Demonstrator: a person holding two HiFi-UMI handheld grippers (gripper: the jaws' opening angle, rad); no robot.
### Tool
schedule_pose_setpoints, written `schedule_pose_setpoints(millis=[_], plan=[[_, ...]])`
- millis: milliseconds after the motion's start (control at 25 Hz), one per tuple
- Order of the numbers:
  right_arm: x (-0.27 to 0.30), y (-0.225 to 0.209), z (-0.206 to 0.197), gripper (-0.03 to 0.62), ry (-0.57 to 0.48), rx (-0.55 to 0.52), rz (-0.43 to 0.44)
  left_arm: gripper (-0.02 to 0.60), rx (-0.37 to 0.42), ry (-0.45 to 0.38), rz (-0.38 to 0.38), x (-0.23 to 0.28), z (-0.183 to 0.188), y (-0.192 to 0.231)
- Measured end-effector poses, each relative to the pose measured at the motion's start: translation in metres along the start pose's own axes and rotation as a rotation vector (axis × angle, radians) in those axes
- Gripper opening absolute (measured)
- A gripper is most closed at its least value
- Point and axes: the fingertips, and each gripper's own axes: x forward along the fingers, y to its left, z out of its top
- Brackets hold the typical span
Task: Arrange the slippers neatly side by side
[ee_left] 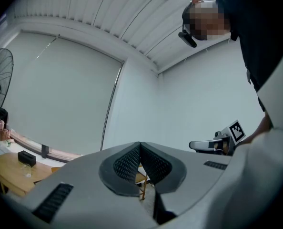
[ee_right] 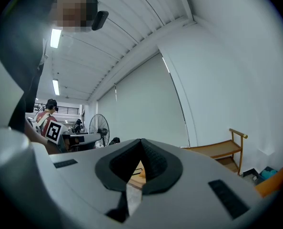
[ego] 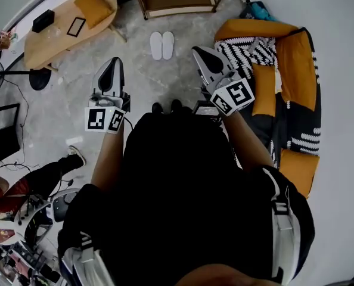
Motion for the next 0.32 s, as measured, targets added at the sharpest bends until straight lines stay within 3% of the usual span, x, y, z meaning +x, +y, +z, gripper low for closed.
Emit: schedule_pose_setpoints(millis=[320], plan=[[0.004, -0.029, 0.015, 0.031, -0.039, -0.017, -0.041, 0.015, -0.015, 0.016, -0.005, 0.001, -0.001, 0.004]])
